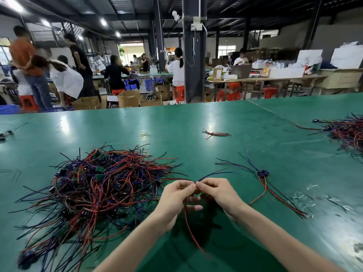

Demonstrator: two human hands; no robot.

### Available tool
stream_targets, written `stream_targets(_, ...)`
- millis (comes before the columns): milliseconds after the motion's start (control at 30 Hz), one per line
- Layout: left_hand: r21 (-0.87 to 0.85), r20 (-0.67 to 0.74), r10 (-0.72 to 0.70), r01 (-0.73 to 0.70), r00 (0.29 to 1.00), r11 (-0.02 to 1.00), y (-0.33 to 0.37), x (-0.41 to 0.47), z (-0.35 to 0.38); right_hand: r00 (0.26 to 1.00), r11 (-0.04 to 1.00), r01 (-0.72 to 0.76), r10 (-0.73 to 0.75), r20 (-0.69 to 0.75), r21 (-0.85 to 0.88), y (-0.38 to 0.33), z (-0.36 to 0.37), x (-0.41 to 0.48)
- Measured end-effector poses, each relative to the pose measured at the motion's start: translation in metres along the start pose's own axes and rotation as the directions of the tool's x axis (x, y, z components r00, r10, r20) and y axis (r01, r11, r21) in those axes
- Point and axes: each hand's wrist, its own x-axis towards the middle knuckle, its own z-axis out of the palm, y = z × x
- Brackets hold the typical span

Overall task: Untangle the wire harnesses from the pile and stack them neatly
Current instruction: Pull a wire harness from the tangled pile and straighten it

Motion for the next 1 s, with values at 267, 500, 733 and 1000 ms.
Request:
stream_targets(267, -0.039, -0.031, 0.085, -0.086, 0.996, 0.996, -0.017, -0.002, -0.005, 0.994, 0.978, -0.093, 0.102, -0.039, 0.184, 0.003, 0.003, 0.002)
stream_targets(500, -0.016, -0.042, 0.066, -0.067, 0.997, 0.998, -0.022, -0.003, -0.001, 0.977, 0.907, -0.133, 0.188, -0.103, 0.399, 0.000, -0.009, 0.009)
stream_targets(733, 0.004, -0.039, 0.072, -0.072, 0.997, 0.997, -0.023, 0.001, -0.002, 0.944, 0.896, -0.069, 0.201, -0.262, 0.438, -0.007, -0.039, 0.021)
stream_targets(1000, 0.075, -0.023, 0.092, -0.090, 0.996, 0.993, -0.029, 0.003, -0.001, 0.921, 0.827, -0.107, 0.292, -0.258, 0.552, -0.004, -0.048, 0.023)
